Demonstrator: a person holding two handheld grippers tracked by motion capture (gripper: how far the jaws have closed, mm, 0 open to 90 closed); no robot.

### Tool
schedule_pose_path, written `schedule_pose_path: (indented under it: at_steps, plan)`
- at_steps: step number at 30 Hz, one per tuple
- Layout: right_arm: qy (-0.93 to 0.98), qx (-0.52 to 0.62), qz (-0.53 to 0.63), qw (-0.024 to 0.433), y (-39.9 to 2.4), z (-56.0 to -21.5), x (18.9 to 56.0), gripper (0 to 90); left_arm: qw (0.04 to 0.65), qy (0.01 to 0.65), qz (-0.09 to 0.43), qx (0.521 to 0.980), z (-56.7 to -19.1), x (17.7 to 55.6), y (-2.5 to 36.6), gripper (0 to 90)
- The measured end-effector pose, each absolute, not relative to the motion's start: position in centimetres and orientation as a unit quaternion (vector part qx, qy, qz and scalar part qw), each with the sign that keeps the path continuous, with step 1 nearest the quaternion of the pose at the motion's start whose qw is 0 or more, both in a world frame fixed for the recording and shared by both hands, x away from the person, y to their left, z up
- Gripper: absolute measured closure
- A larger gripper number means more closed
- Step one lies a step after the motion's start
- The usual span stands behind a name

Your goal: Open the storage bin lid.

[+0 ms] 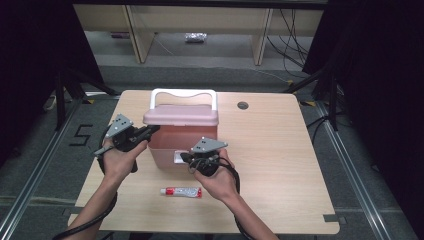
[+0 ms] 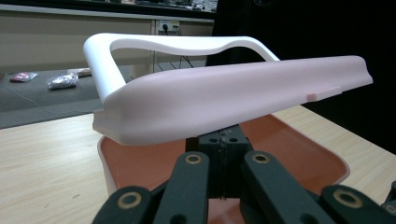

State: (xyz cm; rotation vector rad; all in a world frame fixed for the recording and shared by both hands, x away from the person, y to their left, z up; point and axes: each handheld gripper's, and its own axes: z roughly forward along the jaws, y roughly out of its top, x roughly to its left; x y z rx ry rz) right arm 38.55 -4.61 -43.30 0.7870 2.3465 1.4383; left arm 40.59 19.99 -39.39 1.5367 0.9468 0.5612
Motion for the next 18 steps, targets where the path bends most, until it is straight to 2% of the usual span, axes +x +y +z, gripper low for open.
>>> schedule_pose_path:
  at_steps: [1,18]
  plan:
    - [0.818,0.274,0.488,0.129,-4.66,-43.22,38.52,90.0,0.586,0.406,0.241,0.659,-39.34,40.63,19.98,89.7]
    - [0.828,0.270,0.471,0.141,-4.09,-44.01,38.92,90.0,0.587,0.404,0.246,0.657,-38.40,41.60,19.87,89.8]
